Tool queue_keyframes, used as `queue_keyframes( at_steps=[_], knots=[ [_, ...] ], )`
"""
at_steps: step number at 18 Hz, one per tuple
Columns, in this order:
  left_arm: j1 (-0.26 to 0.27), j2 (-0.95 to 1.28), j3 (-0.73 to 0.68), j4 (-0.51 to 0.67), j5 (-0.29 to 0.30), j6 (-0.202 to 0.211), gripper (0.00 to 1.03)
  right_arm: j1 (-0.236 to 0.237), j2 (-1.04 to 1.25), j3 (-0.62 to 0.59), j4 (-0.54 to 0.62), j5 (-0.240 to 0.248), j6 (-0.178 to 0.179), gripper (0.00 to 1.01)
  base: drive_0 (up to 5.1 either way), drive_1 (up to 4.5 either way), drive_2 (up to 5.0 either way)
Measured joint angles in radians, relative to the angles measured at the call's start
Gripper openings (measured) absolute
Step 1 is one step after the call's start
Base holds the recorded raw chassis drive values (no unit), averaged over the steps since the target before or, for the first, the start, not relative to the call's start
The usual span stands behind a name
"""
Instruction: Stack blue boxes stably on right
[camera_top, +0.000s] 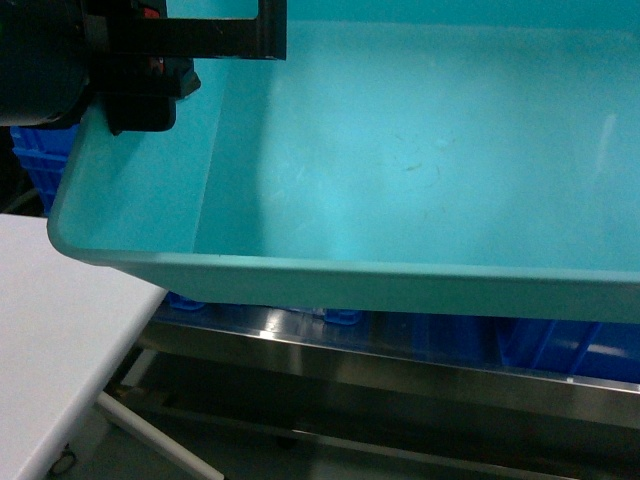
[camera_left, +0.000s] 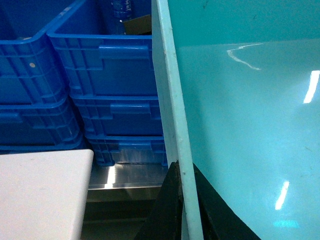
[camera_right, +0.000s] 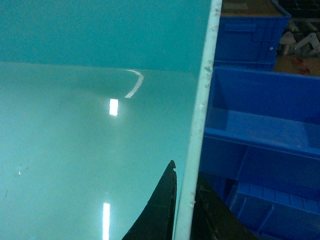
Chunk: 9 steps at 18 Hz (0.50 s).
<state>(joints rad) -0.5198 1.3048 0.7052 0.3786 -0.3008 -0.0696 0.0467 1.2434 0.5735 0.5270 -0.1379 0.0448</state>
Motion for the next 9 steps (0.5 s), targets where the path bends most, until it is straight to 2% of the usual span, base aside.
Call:
queue_keyframes(
  at_steps=[9],
  knots=[
    [-0.002,0.000,-0.002,0.007,0.002,0.000,0.02,-0.001,-0.001,0.000,-0.002,0.000,0.000,0.07,4.5,-4.06,-0.5]
  ],
)
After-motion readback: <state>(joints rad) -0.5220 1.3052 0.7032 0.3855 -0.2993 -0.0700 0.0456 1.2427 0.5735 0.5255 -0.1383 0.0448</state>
